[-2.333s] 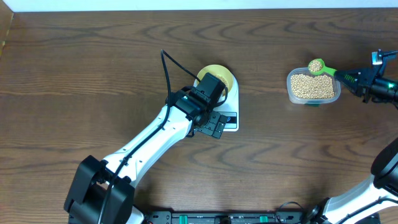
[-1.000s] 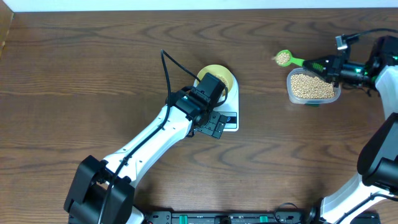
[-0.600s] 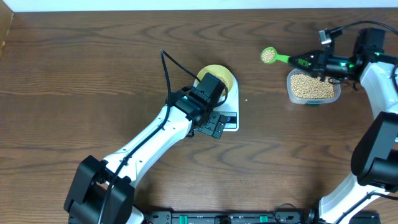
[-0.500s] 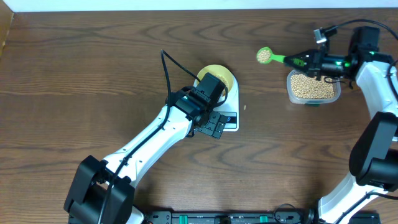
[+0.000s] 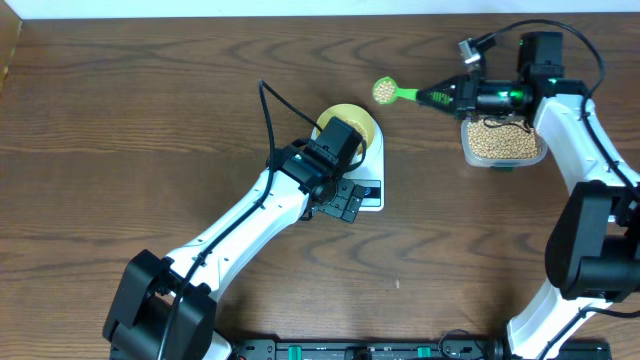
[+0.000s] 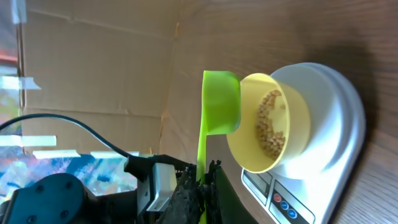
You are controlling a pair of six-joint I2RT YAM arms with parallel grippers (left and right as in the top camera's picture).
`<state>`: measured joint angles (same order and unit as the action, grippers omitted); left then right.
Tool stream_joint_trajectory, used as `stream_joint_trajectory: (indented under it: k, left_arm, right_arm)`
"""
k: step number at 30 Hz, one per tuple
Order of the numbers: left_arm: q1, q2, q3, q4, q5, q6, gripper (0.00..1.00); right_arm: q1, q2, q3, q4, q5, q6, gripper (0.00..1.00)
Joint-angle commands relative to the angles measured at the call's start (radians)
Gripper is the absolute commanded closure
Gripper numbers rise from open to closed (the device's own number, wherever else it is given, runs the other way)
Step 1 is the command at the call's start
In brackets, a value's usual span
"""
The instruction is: Scoop item into bowl and weigh 50g on scale
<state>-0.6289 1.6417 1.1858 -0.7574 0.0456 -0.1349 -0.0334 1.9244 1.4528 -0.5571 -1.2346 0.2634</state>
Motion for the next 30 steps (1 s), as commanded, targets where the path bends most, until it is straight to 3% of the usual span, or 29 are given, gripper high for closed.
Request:
stream_joint_trajectory:
  k: [1,18,30]
  left_arm:
    - [-0.001,0.002,-0.002,0.0,-0.012,-0.009,0.02]
    - [-0.001,0.002,-0.002,0.0,-0.012,-0.009,0.02]
    - [-0.001,0.002,-0.002,0.0,-0.012,-0.009,0.02]
  right_arm:
    - [0.035,0.013,-0.002,0.004,0.021,0.021,0.99]
    - [0.208,0.013,-0.002,-0.038,0.266,-0.139,0.99]
    - [0.217,-0.004,0.042,-0.186,0.314,-0.307,0.99]
